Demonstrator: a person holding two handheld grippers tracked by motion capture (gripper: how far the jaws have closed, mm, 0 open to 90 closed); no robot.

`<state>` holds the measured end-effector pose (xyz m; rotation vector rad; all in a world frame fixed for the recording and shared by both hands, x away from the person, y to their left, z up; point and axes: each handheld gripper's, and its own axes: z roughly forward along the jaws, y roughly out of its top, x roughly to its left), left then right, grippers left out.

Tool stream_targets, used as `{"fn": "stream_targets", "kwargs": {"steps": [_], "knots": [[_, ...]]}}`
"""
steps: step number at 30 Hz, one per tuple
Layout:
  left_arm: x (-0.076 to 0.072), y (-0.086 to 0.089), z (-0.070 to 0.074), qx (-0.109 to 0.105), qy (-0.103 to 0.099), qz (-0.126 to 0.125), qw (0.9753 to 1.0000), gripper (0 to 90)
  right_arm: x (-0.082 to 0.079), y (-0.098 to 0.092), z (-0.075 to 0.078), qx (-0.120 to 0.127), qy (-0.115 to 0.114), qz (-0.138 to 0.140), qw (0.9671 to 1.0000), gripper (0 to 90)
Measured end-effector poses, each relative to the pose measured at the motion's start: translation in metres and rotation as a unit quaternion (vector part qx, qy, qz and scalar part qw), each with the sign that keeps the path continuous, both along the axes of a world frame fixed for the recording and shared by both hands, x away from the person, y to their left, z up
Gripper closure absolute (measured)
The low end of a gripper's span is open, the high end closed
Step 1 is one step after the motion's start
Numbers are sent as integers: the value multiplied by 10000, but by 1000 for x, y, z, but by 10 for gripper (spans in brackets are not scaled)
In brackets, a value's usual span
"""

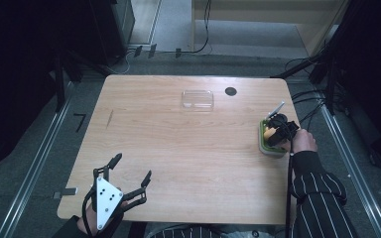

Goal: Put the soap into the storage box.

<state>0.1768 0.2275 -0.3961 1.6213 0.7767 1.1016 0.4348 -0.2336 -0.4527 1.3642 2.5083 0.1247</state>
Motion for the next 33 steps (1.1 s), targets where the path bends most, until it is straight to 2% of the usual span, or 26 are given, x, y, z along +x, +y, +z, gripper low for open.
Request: {"fn": "stream_targets", "kwargs": {"steps": [12, 20, 28, 33], "knots": [[0, 0, 0, 11, 4, 0, 10000, 130, 0, 1, 2, -1, -1, 63, 10000, 356], [0, 1, 0, 2, -2, 11, 10000, 130, -3, 2, 10, 36, -132, 75, 9999, 329], [-1, 1, 0, -9, -7, 9, 10000, 130, -9, 3, 18, 172, -173, 6, 9997, 240], [0, 1, 0, -14, -7, 2, 10000, 130, -20, 6, 28, 358, -166, -82, 9992, 163]]}}
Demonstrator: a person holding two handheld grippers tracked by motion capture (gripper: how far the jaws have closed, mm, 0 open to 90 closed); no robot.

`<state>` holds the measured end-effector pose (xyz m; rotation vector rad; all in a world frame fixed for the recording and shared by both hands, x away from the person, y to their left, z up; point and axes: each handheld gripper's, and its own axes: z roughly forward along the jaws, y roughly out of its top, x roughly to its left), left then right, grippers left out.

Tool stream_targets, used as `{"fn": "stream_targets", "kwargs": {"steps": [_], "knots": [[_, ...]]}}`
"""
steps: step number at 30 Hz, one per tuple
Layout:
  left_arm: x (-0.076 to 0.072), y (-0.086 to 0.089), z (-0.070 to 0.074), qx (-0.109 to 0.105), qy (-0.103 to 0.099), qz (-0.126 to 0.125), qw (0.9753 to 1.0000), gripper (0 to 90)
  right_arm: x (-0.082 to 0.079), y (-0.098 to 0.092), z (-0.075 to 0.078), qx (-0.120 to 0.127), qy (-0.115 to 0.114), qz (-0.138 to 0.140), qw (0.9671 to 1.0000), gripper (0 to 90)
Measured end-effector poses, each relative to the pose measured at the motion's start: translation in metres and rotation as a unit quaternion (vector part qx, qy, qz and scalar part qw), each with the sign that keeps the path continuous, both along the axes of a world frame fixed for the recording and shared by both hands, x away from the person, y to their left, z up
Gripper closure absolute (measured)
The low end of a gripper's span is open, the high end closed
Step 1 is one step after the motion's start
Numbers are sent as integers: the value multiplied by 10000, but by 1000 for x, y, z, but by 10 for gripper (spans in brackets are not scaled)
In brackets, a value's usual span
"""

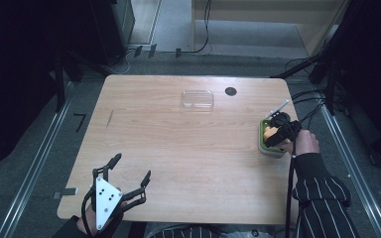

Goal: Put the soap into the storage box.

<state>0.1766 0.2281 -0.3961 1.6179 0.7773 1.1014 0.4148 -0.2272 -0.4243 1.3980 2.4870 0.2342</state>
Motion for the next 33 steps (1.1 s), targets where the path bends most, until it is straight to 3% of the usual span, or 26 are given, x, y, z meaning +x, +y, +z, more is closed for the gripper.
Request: {"fn": "stream_targets", "kwargs": {"steps": [12, 23, 33], "knots": [[0, 0, 0, -3, 0, 4, 10000, 130, -32, 19, 11, 116, 38, 339, 9994, 30], [0, 0, 0, -1, 0, 1, 10000, 130, -65, 40, 17, 99, -59, 698, 9975, 15], [0, 0, 0, -1, 6, -2, 10000, 130, -95, 49, 7, -48, -54, 954, 9954, 15]]}}
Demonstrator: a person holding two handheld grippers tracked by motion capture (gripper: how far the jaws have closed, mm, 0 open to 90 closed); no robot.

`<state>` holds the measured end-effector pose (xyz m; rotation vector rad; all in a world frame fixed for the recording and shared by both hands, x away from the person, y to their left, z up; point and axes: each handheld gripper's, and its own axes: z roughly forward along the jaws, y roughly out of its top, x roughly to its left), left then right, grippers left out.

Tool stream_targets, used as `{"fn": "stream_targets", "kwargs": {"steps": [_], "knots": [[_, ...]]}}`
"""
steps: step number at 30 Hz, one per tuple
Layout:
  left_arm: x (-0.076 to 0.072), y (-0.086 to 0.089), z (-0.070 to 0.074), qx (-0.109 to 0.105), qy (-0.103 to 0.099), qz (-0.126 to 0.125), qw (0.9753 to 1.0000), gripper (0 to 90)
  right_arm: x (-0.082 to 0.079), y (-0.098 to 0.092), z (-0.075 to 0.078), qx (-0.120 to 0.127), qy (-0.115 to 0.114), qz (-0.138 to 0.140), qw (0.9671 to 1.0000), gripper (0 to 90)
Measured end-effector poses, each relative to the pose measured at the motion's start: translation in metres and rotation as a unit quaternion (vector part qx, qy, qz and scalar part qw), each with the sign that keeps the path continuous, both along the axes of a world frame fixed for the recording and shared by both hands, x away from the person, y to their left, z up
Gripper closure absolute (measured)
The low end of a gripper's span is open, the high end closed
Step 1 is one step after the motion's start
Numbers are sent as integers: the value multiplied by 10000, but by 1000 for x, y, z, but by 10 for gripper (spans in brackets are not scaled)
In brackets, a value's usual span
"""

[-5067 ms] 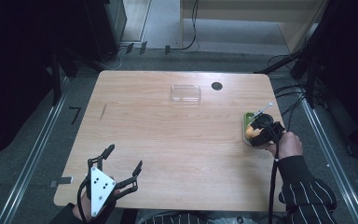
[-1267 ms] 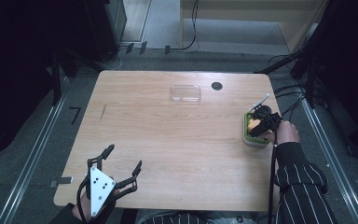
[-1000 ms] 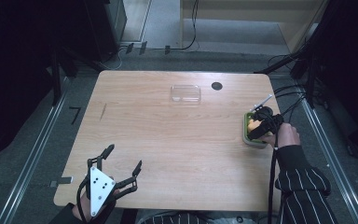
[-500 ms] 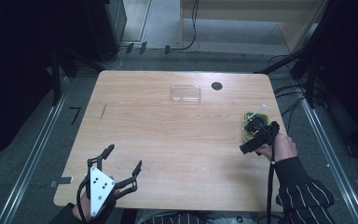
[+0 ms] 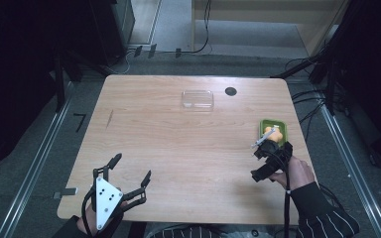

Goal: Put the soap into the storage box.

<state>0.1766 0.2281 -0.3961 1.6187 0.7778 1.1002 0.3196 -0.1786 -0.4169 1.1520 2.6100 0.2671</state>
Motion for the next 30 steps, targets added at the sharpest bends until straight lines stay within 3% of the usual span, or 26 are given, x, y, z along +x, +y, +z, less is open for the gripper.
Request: {"fn": "stream_targets", "kwargs": {"steps": [12, 19, 30], "knots": [[0, 0, 0, -2, -5, -1, 10000, 130, -27, 3, -23, -101, 251, 163, 9995, 15], [0, 0, 0, -9, -9, -2, 10000, 130, -41, -1, -30, 4, 245, 137, 9996, 15], [0, 0, 0, -5, -10, -4, 10000, 130, -56, -5, -45, 8, 503, 158, 9986, 15]]}}
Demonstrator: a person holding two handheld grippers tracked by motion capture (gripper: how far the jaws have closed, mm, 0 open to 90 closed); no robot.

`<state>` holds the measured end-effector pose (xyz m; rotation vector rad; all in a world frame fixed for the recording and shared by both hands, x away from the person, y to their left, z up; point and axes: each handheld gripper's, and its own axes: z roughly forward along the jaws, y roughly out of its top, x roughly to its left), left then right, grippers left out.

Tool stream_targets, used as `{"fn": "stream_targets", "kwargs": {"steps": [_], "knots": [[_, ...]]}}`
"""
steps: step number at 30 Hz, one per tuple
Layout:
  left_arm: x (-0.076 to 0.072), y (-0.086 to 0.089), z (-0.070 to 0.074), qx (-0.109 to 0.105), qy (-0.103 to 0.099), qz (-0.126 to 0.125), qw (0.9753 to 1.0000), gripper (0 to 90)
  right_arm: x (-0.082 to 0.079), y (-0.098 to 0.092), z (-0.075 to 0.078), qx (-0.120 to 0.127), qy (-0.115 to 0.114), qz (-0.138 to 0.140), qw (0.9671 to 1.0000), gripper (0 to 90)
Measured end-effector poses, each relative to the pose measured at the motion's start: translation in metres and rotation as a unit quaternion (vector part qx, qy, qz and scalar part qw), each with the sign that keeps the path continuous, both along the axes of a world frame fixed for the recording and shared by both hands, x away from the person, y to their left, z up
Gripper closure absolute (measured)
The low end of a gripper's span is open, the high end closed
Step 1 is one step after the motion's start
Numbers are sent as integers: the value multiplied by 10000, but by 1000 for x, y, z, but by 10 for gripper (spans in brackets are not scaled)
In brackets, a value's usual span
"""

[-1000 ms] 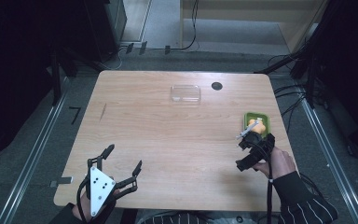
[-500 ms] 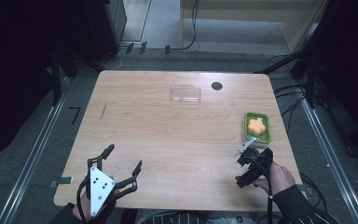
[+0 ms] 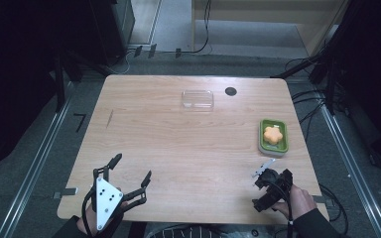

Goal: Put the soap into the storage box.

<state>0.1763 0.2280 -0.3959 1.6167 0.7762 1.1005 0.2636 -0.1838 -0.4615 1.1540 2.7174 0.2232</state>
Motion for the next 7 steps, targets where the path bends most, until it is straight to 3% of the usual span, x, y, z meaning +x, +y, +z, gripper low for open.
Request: {"fn": "stream_targets", "kwargs": {"steps": [7], "knots": [[0, 0, 0, 12, -3, 1, 10000, 130, 1, -2, 1, 31, -45, -14, 10000, 15]]}}
